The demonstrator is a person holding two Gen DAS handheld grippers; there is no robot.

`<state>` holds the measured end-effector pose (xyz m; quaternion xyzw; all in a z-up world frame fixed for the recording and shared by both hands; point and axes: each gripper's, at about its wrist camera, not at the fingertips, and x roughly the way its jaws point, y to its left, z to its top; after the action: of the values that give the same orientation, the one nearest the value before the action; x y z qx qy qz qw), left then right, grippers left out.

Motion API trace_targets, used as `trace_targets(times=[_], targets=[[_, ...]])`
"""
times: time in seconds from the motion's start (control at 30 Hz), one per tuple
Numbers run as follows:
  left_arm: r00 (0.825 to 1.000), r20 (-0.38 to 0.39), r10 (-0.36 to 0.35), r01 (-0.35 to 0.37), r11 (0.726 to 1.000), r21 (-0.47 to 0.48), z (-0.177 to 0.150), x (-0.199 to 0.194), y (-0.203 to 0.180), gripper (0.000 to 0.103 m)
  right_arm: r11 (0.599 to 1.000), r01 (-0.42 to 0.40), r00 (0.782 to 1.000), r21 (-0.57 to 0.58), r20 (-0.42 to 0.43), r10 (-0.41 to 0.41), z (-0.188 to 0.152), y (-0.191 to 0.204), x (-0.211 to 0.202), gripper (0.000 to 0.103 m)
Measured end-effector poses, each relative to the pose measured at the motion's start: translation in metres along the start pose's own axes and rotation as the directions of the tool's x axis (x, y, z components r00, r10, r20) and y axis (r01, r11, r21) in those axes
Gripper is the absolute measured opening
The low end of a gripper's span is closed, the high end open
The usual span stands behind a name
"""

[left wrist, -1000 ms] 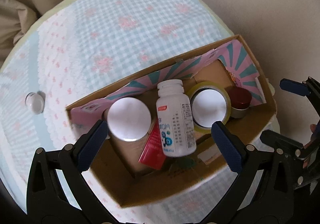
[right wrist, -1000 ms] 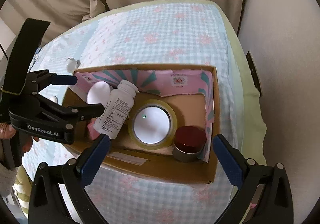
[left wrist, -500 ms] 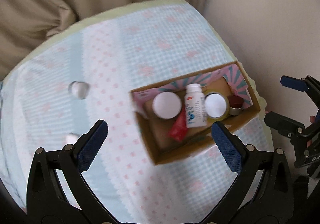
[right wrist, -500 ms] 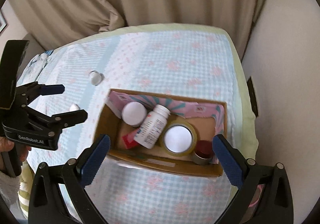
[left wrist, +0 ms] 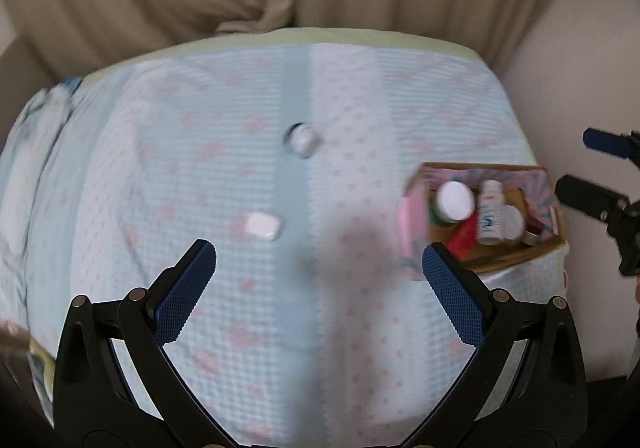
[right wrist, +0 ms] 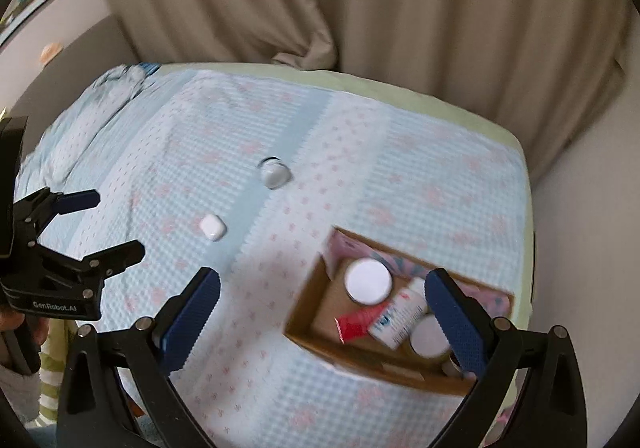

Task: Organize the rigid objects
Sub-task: 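Move both tools away from the box toward the earbud case and cream jar, then grasp the white earbud case with the left tool while the right tool grasps the cream jar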

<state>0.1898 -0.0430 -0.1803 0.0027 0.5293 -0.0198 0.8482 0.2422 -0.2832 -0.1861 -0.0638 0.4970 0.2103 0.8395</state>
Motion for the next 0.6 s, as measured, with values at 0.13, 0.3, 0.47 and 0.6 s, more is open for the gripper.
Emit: trace_targets(times=[0.13, 0.3, 0.47, 0.6], targets=[[1.000, -0.021, 0.003, -0.005, 0.998, -0.061, -0.008, 0.019, 0.038, 0.103, 0.998, -0.016, 1.000, -0.066, -0.021, 0.014, 0.029, 0.029, 0.028, 0.102], [0.999, -0.047, -0.005, 0.002, 0.999, -0.053, -0.014, 0.061, 0.068, 0.103, 0.994, -0.078, 0.996, -0.072, -0.050, 0.074, 0.060, 0.045, 0.084, 0.102], [1.000, -0.025, -0.014, 0.015, 1.000, 0.024, -0.018, 0.125, 0.086, 0.103, 0.986, -0.141, 0.987, -0.091, -0.086, 0.133, 0.084, 0.051, 0.155, 0.102], [0.999, -0.004, -0.045, 0.045, 0.997, 0.065, -0.028, 0.182, 0.096, 0.103, 0.976, -0.168, 0.981, -0.137, -0.124, 0.151, 0.094, 0.059, 0.221, 0.102]])
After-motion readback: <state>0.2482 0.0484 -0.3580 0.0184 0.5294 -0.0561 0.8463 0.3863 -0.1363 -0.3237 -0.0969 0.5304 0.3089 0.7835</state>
